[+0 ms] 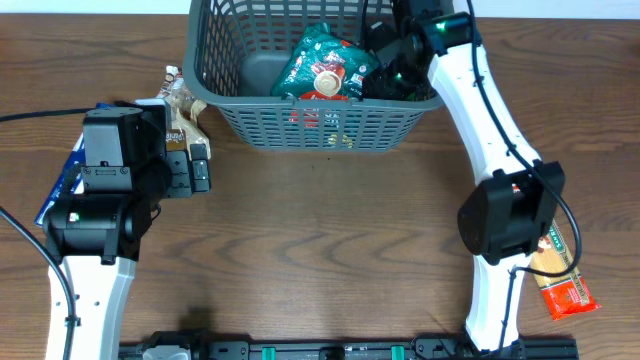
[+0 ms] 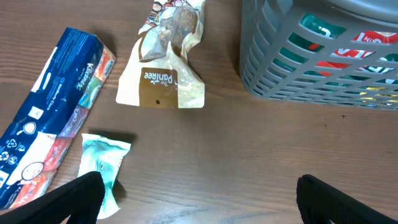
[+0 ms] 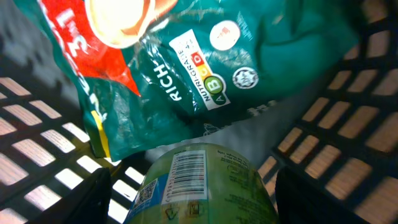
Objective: Pack container
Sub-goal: 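Lower the jar into the basket, release, and withdraw the right gripper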
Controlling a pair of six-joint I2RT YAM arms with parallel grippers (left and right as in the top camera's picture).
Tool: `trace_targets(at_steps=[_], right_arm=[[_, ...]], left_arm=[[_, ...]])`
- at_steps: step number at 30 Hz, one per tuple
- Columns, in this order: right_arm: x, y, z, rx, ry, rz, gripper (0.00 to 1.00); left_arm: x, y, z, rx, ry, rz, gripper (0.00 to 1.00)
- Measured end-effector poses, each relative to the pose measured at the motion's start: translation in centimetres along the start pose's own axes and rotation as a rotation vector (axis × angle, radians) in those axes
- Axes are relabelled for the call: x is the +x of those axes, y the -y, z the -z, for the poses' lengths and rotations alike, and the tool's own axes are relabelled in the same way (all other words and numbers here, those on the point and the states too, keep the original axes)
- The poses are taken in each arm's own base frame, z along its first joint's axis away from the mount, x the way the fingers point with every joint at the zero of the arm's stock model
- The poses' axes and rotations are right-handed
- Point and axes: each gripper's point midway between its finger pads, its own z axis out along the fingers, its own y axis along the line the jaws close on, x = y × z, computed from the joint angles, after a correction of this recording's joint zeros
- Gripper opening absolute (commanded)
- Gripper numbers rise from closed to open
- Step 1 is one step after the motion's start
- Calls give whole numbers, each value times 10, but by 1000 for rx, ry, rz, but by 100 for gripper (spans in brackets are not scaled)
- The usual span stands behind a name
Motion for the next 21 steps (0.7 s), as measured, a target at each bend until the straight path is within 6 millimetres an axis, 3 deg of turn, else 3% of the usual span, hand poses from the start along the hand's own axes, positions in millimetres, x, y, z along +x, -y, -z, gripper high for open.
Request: trace_targets(at_steps=[1, 8, 10, 14, 15, 21], right_arm=[[2, 0, -4, -4, -13, -1, 30], [9, -1, -10, -14, -44, -4, 57], [9, -2, -10, -15, -46, -4, 75], [10, -5, -10, -27, -48, 0, 95], [8, -6, -10, -29, -42, 4, 99], [7, -6, -10, -24, -42, 23, 99]], left_arm=[[0, 0, 0, 0, 0, 0, 99], [1, 0, 0, 0, -4, 0, 99], [1, 0, 0, 0, -4, 0, 99], [1, 0, 0, 0, -4, 0, 99], [1, 0, 0, 0, -4, 0, 99], [1, 0, 0, 0, -4, 0, 99]])
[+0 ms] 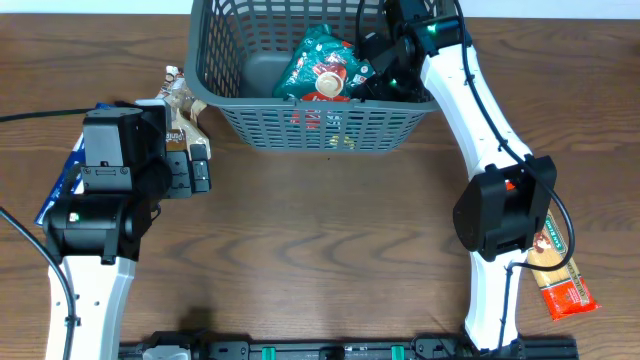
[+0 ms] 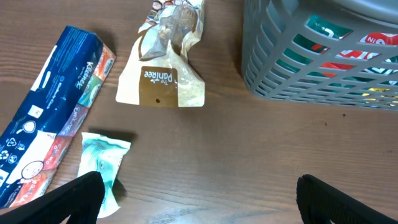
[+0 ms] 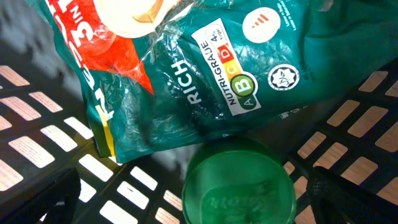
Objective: Pack container
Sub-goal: 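Lower the jar into the basket, release, and withdraw the right gripper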
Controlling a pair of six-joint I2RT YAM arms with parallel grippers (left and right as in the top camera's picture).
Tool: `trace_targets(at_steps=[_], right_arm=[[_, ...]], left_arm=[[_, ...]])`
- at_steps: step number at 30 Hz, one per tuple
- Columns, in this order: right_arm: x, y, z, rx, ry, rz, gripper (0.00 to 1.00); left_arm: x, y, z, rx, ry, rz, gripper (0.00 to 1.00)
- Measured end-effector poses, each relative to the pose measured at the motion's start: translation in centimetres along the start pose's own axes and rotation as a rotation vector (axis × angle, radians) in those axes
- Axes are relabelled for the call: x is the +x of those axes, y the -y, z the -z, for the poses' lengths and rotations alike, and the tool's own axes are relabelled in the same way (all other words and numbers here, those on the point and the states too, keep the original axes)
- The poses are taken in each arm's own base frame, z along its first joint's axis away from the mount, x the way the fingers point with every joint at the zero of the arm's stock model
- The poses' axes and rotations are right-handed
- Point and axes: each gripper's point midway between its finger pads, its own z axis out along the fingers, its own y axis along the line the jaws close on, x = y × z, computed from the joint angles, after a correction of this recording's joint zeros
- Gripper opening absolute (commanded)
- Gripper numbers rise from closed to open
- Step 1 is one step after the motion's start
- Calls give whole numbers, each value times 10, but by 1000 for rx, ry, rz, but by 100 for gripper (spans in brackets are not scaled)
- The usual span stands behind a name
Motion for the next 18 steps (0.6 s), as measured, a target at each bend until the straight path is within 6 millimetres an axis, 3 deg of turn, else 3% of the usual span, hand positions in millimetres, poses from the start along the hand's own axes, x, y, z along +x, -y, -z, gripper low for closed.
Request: trace_targets(at_steps=[9, 12, 18], right_arm=[[-11, 2, 10, 11, 35, 6, 99], [-36, 6, 38, 42, 132, 20, 99], [-98, -1, 135, 70, 445, 76, 99]], left_arm=[[0, 0, 0, 0, 0, 0, 99], [0, 0, 0, 0, -1, 0, 99], [0, 0, 0, 0, -1, 0, 98]])
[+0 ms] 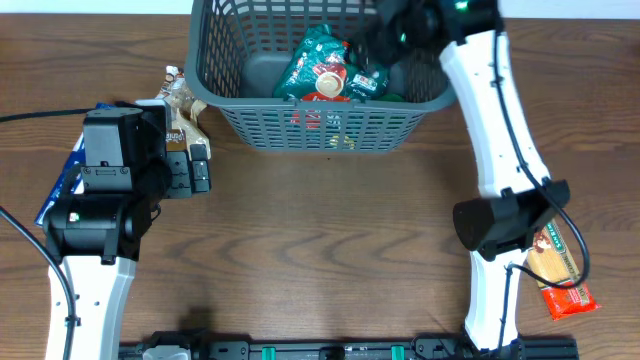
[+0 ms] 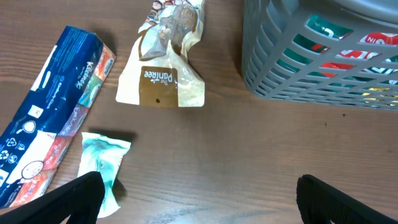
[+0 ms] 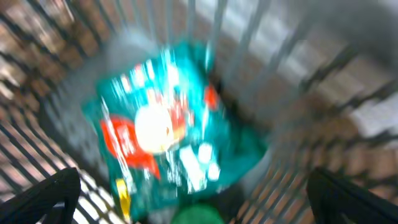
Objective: Pack container
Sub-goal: 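Lower the jar into the basket, release, and withdraw the right gripper, then move the right gripper to the spaghetti package and grasp it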
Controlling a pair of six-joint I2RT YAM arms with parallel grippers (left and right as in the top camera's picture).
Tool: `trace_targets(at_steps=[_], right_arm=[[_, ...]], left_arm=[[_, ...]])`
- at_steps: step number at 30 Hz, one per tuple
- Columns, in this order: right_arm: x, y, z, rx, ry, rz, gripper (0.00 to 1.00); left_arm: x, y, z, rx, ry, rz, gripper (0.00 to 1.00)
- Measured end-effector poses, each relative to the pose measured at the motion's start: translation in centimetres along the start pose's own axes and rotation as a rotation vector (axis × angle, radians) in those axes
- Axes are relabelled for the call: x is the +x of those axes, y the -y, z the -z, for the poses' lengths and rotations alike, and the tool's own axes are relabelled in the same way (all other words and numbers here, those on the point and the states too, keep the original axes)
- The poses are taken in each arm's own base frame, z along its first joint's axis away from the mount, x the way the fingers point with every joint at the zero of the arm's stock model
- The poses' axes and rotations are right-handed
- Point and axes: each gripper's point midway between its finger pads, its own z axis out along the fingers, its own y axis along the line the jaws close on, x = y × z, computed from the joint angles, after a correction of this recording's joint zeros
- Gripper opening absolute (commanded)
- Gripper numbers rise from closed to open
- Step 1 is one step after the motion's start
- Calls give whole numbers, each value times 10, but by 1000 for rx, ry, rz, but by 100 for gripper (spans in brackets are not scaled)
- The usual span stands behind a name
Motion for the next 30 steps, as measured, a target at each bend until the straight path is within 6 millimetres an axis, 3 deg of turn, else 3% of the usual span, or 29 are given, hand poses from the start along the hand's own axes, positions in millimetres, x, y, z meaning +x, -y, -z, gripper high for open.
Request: trace_targets(at_steps=[1, 3, 5, 13, 17, 22, 26, 30], right_arm=[[-19, 1, 18, 17, 65, -4, 99], [-31, 7, 39, 59, 112, -39, 99], [-28, 23, 65, 157, 105, -141, 99], [84, 133, 174, 545, -65, -632, 99], [108, 162, 220, 568, -6, -744, 99], [110, 148, 264, 522, 76, -781, 99], [118, 111, 288, 478, 65, -757, 99], [149, 73, 299, 452, -19, -756, 99]], left_arm=[[0, 0, 0, 0, 0, 0, 99], [0, 0, 0, 0, 0, 0, 98], [0, 0, 0, 0, 0, 0, 98], [0, 0, 0, 0, 0, 0, 99], [0, 0, 0, 0, 0, 0, 99], [0, 0, 0, 0, 1, 0, 98], [0, 0, 0, 0, 1, 0, 99], [-1, 0, 0, 0, 5, 0, 98]])
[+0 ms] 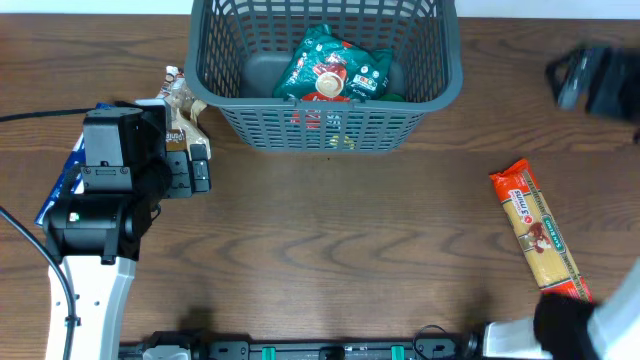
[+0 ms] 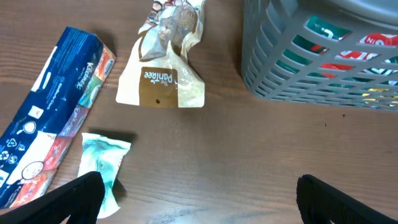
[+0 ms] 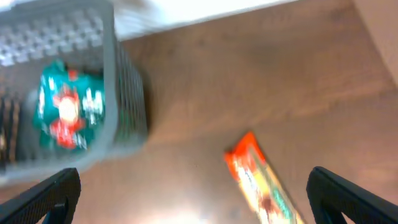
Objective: Pack container
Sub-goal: 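Move the right gripper to the spaghetti package and grasp it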
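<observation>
The grey basket (image 1: 210,60) stands at the table's far middle and holds a green and red bag (image 1: 330,65); a bit of green can (image 1: 392,97) shows beside the bag. My right gripper (image 3: 196,205) is open and empty, high over the table to the right of the basket, and appears as a dark blur (image 1: 600,85) in the overhead view. An orange pasta pack (image 1: 535,235) lies on the wood below it. My left gripper (image 2: 199,205) hangs open over bare wood left of the basket (image 2: 323,56).
Left of the basket lie a beige snack bag (image 2: 165,68), a blue tissue pack (image 2: 50,143) and a small mint packet (image 2: 102,165) close to my left finger (image 2: 62,202). The right wrist view is blurred.
My right gripper was above the basket's inside; now it is out to the right of the basket, with the pasta pack under it. The left arm has not moved.
My right gripper was low inside the basket with a green can between its fingers. Then the can stood in the basket beside the bag, free of the open fingers. Then the gripper was higher over the basket, and now it is off to the right.
</observation>
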Controlling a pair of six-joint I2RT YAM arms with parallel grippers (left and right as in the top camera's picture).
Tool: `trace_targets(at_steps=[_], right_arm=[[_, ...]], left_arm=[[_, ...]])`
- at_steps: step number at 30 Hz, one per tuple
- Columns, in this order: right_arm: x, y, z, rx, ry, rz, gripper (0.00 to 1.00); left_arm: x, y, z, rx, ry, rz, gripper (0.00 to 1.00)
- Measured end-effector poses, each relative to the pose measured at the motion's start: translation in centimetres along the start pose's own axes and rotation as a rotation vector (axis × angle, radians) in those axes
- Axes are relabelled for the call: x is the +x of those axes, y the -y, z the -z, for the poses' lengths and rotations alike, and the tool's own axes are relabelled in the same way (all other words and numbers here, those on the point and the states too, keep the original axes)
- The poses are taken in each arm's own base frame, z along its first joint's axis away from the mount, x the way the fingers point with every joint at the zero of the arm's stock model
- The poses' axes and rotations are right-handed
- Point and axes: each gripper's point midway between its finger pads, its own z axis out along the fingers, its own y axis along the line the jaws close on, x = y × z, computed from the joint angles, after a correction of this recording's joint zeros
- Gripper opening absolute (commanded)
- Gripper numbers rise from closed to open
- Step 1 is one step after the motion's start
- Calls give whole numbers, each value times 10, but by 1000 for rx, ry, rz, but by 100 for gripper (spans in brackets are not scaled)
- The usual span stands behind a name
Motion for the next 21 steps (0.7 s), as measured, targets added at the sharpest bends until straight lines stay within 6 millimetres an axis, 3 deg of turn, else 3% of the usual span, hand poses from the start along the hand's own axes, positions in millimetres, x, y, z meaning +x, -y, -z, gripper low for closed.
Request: trace_targets(at_steps=[5, 7, 11, 16, 21], right_arm=[[74, 14, -6, 66, -170, 11, 99], [107, 23, -15, 104, -263, 23, 99], [151, 49, -39, 222, -411, 43, 99], [160, 75, -76, 321, -454, 90, 97], [161, 82, -119, 270, -502, 270, 96]], left_arm=[[-3, 0, 0, 1, 11, 0, 99], [-4, 0, 0, 1, 15, 0, 99], [-9, 1, 0, 2, 35, 0, 99], [-10, 1, 0, 3, 41, 0, 99], [-10, 1, 0, 3, 40, 0, 99]])
